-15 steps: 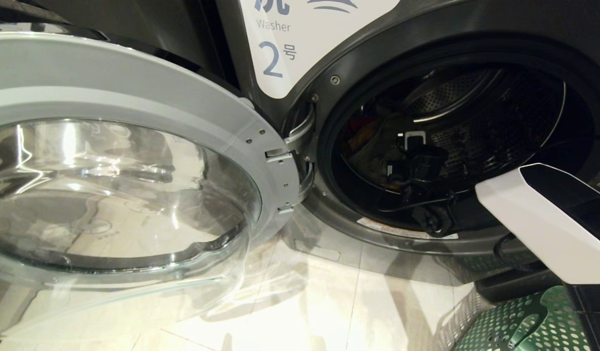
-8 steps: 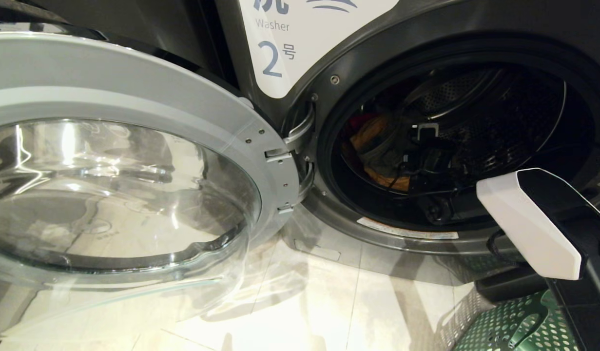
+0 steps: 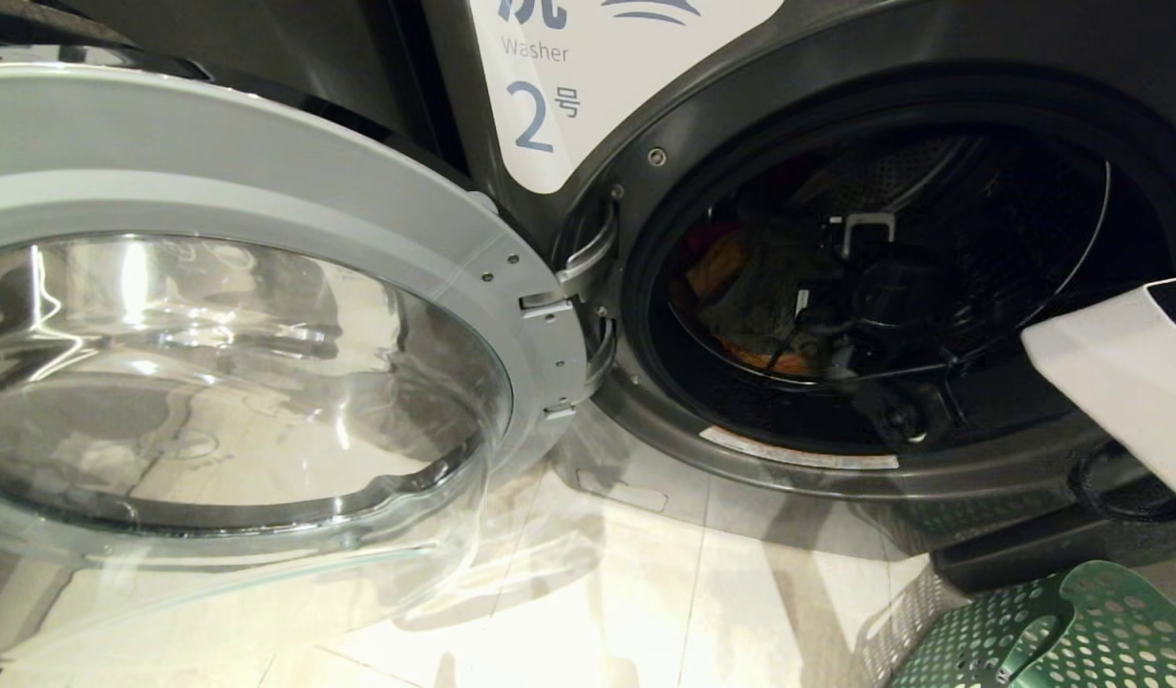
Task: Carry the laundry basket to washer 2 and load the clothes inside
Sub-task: Close the washing machine door with the left hand
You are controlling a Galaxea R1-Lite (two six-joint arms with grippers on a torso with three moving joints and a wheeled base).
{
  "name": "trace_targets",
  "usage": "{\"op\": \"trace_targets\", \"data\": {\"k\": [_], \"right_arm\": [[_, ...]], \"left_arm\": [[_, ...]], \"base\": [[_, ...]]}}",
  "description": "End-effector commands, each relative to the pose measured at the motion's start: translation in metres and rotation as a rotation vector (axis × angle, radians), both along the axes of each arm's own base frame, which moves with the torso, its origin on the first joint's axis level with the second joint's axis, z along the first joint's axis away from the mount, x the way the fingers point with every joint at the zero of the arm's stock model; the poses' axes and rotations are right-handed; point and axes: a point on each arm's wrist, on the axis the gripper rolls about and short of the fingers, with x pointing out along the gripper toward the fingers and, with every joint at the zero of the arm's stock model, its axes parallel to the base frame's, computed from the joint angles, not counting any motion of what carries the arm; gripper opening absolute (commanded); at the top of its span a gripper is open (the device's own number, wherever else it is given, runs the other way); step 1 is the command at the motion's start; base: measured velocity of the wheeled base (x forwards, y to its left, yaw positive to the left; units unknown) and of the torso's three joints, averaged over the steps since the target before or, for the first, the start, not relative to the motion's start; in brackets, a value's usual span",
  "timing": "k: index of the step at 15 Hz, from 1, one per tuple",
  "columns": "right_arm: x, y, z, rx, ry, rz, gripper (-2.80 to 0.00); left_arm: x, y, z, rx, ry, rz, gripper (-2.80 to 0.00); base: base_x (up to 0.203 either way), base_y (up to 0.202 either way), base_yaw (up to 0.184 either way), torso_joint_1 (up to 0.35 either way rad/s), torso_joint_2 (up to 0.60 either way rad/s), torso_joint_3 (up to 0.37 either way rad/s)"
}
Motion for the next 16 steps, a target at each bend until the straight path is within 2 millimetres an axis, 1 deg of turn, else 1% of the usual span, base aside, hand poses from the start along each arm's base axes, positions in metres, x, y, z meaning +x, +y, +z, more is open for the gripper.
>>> {"op": "trace_targets", "data": {"k": [1, 2, 3, 5, 7, 8, 9, 10, 11, 12, 13, 15, 16], "right_arm": [[-0.046, 0.004, 0.016, 0.012, 0.014, 0.043, -2.80], [-0.069, 0.005, 0.013, 0.016, 0.040, 0.068, -2.80], [-0.096, 0.004, 0.017, 0.025, 0.042, 0.094, -2.80], [-0.152, -0.006, 0.031, 0.050, 0.012, 0.133, -2.80], [-0.209, -0.022, 0.039, 0.066, -0.024, 0.175, -2.80], [-0.236, -0.031, 0.037, 0.063, -0.029, 0.208, -2.80], [-0.263, -0.042, 0.028, 0.048, -0.015, 0.253, -2.80], [-0.286, -0.052, 0.017, 0.030, 0.001, 0.304, -2.80], [-0.306, -0.063, 0.008, 0.013, 0.012, 0.349, -2.80], [-0.318, -0.073, 0.001, -0.005, 0.034, 0.379, -2.80], [-0.328, -0.081, -0.007, -0.026, 0.085, 0.406, -2.80], [-0.343, -0.093, -0.028, -0.075, 0.265, 0.437, -2.80], [-0.351, -0.097, -0.034, -0.094, 0.307, 0.428, -2.80]], "left_arm": [[0.003, 0.000, -0.011, -0.001, 0.039, 0.001, -2.80], [0.003, 0.000, -0.011, -0.001, 0.041, 0.001, -2.80], [0.003, 0.000, -0.011, -0.001, 0.039, 0.001, -2.80], [0.003, 0.000, -0.011, -0.001, 0.039, 0.001, -2.80], [0.003, 0.000, -0.011, -0.001, 0.039, 0.001, -2.80], [0.003, 0.000, -0.011, -0.001, 0.039, 0.001, -2.80], [0.003, 0.000, -0.011, -0.001, 0.039, 0.001, -2.80], [0.003, 0.000, -0.011, -0.001, 0.039, 0.001, -2.80], [0.003, 0.000, -0.011, -0.001, 0.039, 0.001, -2.80], [0.003, 0.000, -0.011, -0.001, 0.039, 0.001, -2.80], [0.003, 0.000, -0.011, -0.001, 0.039, 0.003, -2.80], [0.003, 0.000, -0.011, -0.001, 0.039, 0.001, -2.80], [0.003, 0.000, -0.011, -0.001, 0.039, 0.001, -2.80]], "base": [[0.000, 0.000, 0.000, 0.000, 0.00, 0.000], [0.000, 0.000, 0.000, 0.000, 0.00, 0.000], [0.000, 0.000, 0.000, 0.000, 0.00, 0.000], [0.000, 0.000, 0.000, 0.000, 0.00, 0.000], [0.000, 0.000, 0.000, 0.000, 0.00, 0.000], [0.000, 0.000, 0.000, 0.000, 0.00, 0.000], [0.000, 0.000, 0.000, 0.000, 0.00, 0.000], [0.000, 0.000, 0.000, 0.000, 0.00, 0.000], [0.000, 0.000, 0.000, 0.000, 0.00, 0.000], [0.000, 0.000, 0.000, 0.000, 0.00, 0.000], [0.000, 0.000, 0.000, 0.000, 0.00, 0.000], [0.000, 0.000, 0.000, 0.000, 0.00, 0.000], [0.000, 0.000, 0.000, 0.000, 0.00, 0.000]]}}
